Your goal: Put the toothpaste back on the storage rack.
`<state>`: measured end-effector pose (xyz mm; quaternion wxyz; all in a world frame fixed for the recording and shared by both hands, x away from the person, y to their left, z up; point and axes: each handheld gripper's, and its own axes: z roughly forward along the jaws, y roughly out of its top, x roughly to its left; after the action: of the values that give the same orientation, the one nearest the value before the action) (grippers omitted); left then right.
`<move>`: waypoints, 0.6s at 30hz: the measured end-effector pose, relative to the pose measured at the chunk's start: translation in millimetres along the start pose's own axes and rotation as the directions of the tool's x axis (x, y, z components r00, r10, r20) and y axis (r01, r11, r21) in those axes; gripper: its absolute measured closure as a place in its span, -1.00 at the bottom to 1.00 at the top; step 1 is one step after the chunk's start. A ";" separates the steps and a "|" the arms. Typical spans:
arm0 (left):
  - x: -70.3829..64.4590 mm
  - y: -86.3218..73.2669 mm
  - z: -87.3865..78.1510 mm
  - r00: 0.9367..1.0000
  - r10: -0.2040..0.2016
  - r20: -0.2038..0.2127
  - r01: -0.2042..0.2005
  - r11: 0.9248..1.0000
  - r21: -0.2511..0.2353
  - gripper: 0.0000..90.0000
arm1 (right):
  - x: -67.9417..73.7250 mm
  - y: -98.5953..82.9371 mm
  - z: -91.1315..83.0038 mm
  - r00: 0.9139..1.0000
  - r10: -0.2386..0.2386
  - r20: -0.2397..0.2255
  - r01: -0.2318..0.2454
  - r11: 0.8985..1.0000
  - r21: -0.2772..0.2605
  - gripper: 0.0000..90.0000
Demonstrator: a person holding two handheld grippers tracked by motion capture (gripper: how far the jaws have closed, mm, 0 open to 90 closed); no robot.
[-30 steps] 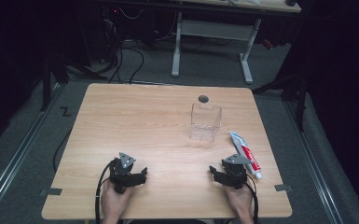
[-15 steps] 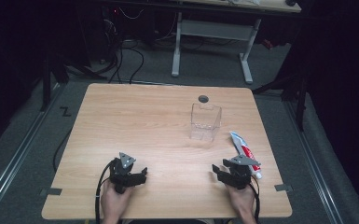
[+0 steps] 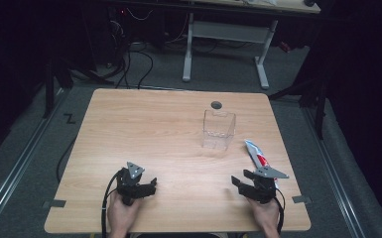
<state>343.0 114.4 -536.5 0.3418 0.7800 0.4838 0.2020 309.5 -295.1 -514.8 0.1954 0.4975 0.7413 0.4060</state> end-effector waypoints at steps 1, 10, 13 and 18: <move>0.0 0.0 0.0 1.000 0.000 0.000 0.000 1.000 0.000 -0.65 | -1.2 0.1 -1.7 1.000 0.003 -0.006 -0.003 1.000 -0.012 -0.14; 0.0 -0.1 0.0 1.000 0.000 0.000 0.000 1.000 0.000 -0.65 | -10.6 -0.9 -15.2 0.997 0.052 -0.053 -0.054 0.998 -0.042 -0.16; 0.1 -0.1 -0.1 1.000 0.000 0.001 0.000 1.000 0.000 -0.65 | -11.1 0.7 -21.6 0.996 0.058 -0.068 -0.062 0.996 -0.061 -0.19; 0.1 -0.2 -0.2 1.000 0.000 0.001 0.000 1.000 -0.001 -0.65 | -16.2 5.0 -32.3 0.994 0.095 -0.060 -0.100 0.991 -0.089 -0.19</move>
<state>342.8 114.6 -536.5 0.3424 0.7798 0.4837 0.2017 296.9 -322.0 -493.5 0.1771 0.5123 0.7018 0.4623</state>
